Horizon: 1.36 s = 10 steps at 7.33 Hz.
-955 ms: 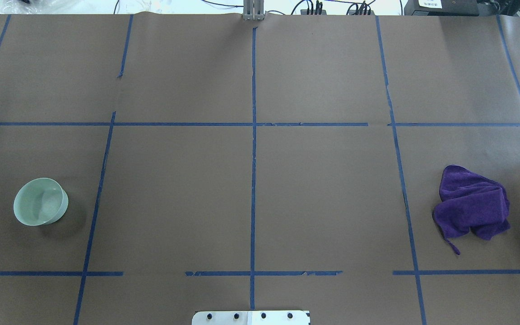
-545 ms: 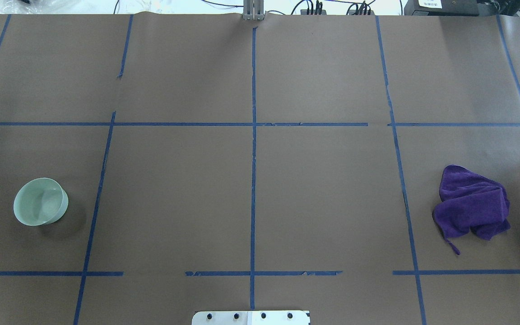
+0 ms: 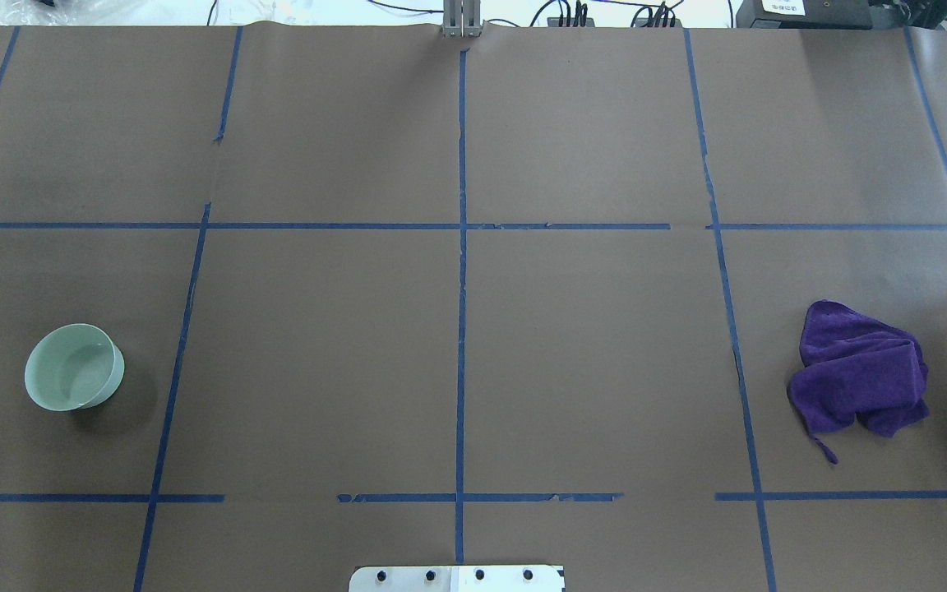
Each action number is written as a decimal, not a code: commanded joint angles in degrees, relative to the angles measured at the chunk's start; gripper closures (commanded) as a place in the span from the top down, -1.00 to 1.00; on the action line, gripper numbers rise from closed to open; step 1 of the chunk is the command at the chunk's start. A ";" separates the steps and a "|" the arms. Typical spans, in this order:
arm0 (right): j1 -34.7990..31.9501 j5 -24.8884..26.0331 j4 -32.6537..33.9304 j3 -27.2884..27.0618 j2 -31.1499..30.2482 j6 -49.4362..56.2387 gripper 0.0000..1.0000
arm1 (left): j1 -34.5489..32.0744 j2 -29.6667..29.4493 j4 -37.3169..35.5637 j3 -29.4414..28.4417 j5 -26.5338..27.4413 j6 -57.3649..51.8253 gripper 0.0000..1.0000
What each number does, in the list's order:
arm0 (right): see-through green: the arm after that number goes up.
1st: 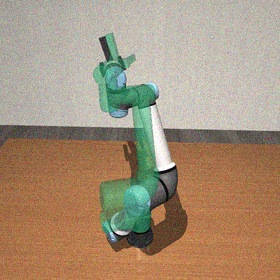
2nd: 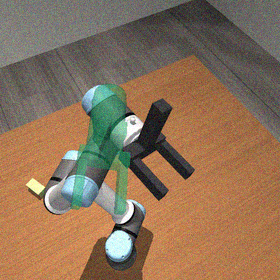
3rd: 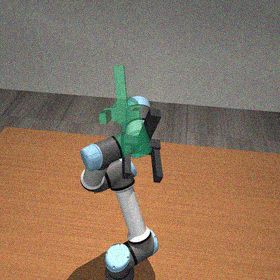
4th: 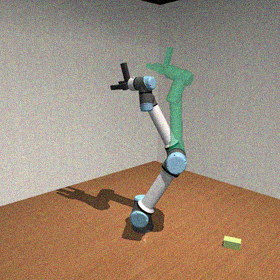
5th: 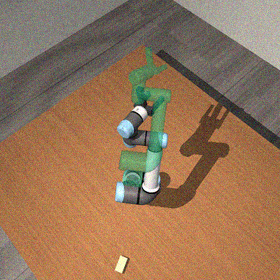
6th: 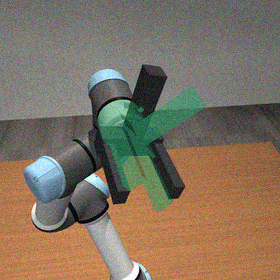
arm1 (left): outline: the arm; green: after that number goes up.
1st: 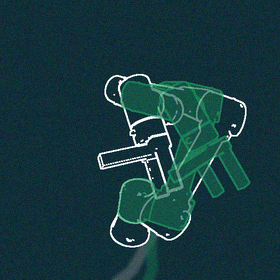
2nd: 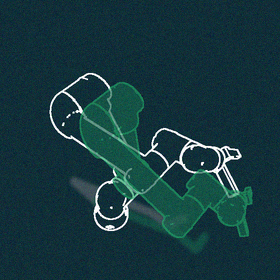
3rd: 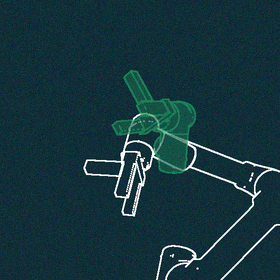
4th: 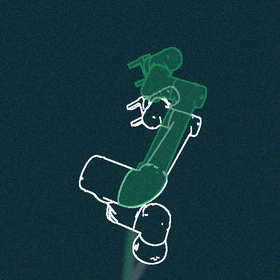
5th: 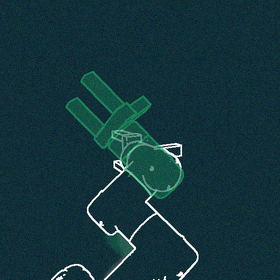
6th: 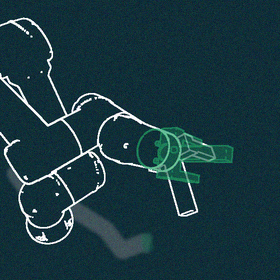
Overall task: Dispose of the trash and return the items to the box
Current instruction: 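Release the yellow cup into the clear plastic bin with the left gripper, then reach the right gripper down onto the purple cloth and grasp it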
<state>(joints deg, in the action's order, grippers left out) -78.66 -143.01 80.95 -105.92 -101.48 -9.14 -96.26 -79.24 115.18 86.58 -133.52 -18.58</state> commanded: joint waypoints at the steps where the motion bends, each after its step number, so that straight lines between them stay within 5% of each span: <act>1: 0.00 -0.08 -0.09 -0.43 -0.47 0.00 1.00 | -1.39 3.21 -2.67 10.23 1.86 1.52 1.00; 5: 6.56 0.27 -4.97 -7.19 -2.91 -18.85 1.00 | 1.93 2.87 -2.60 12.72 -8.15 18.17 1.00; 7: 15.60 7.18 -17.45 -6.67 -8.20 -30.43 1.00 | 7.38 2.78 -2.51 15.89 -8.16 25.15 1.00; 10: 25.39 14.07 -20.74 -2.12 -3.14 -41.01 1.00 | 12.92 2.78 3.80 15.72 -7.81 34.46 1.00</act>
<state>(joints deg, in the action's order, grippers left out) -56.40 -130.62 61.51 -110.33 -107.69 -45.46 -85.76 -76.51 116.33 102.38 -141.48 11.63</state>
